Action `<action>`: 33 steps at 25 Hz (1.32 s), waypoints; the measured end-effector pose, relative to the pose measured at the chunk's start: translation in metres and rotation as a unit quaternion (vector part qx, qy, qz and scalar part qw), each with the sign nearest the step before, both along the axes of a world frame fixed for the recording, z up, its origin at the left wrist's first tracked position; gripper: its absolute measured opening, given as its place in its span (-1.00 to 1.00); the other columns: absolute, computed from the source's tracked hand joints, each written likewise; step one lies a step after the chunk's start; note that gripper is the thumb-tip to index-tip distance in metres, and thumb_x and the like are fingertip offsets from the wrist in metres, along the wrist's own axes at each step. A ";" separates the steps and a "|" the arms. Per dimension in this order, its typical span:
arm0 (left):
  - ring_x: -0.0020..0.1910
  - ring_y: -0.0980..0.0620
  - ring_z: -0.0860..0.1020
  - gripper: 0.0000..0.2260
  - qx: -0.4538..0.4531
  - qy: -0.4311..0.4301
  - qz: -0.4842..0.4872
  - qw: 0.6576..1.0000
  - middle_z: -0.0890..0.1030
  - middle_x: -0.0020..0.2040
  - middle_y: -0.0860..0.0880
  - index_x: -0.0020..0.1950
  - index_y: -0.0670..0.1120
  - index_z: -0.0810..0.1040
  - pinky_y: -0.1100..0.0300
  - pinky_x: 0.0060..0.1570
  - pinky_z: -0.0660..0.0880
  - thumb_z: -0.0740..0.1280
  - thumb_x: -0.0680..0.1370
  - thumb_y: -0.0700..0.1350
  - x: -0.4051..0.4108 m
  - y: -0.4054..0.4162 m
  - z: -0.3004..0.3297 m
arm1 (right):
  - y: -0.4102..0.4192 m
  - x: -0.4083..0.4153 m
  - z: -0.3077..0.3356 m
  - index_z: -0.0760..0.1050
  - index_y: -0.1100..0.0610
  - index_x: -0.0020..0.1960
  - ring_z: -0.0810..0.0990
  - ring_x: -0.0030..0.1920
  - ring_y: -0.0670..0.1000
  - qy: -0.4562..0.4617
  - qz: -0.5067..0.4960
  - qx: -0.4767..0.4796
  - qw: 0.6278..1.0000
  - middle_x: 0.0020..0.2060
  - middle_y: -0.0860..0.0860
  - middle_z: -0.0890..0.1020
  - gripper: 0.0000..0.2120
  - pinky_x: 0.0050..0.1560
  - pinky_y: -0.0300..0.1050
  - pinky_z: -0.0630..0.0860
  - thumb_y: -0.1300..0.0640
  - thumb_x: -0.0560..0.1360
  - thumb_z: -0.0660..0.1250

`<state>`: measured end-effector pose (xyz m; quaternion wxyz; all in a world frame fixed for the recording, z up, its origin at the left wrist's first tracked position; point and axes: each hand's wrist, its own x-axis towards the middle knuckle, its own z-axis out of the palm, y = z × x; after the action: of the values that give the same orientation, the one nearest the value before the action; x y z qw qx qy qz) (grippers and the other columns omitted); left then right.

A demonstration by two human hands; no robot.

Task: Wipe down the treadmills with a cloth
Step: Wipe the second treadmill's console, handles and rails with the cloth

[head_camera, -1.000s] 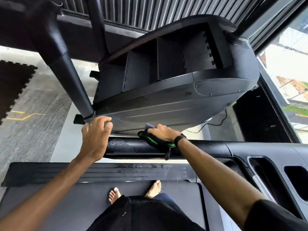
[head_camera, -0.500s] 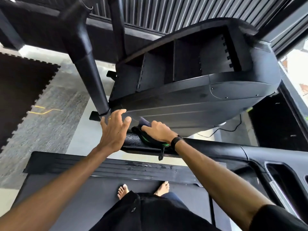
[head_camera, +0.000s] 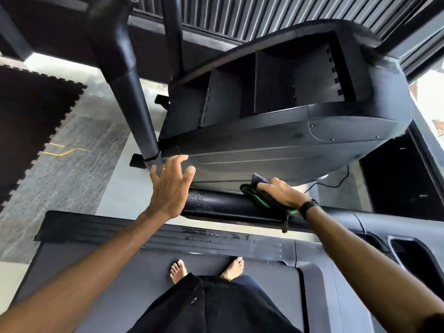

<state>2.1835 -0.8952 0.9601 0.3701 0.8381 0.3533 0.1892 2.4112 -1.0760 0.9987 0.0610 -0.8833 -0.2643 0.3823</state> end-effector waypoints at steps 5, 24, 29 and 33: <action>0.37 0.11 0.35 -0.42 -0.028 -0.011 0.013 0.999 0.35 0.41 0.05 0.40 -0.01 0.31 -0.25 0.48 -0.12 -0.16 0.56 0.28 -0.002 0.001 0.000 | 0.083 -0.015 -0.041 0.47 -0.04 0.35 0.36 0.45 0.08 0.127 0.193 -0.055 0.971 0.46 0.02 0.41 -0.57 0.51 0.10 0.13 -0.08 0.54 0.09; 0.24 0.14 0.42 -0.35 -0.085 -0.064 0.033 0.994 0.44 0.32 0.02 0.44 -0.05 0.29 -0.18 0.49 -0.17 -0.19 0.54 0.29 -0.003 0.000 0.001 | 0.039 -0.026 -0.010 0.49 0.11 -0.10 0.49 -0.06 0.08 0.014 0.008 0.038 0.999 -0.07 0.09 0.55 -0.74 -0.09 -0.08 0.35 -0.08 0.57 0.23; 0.32 0.14 0.41 -0.34 -0.100 -0.069 0.040 0.992 0.39 0.42 0.04 0.45 -0.04 0.28 -0.16 0.49 -0.18 -0.19 0.54 0.31 -0.005 -0.002 0.004 | 0.127 -0.067 -0.033 0.52 -0.02 0.24 0.47 0.26 0.10 0.094 0.215 -0.025 0.972 0.31 0.09 0.53 -0.56 0.37 0.12 0.29 -0.15 0.53 0.04; 0.34 0.05 0.41 -0.32 -0.214 -0.166 0.178 0.946 0.48 0.30 0.05 0.42 -0.01 0.34 -0.16 0.49 0.00 -0.12 0.49 0.35 -0.010 -0.002 0.010 | 0.154 -0.138 -0.016 0.49 0.13 0.00 0.56 0.00 0.18 0.038 0.193 0.111 0.974 0.05 0.20 0.61 -0.78 0.04 0.05 0.47 0.01 0.63 0.16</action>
<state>2.1740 -0.8972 0.9701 0.5540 0.6196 0.4625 0.3086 2.2734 -0.9222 0.9831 0.0939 -0.7883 -0.4680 0.3883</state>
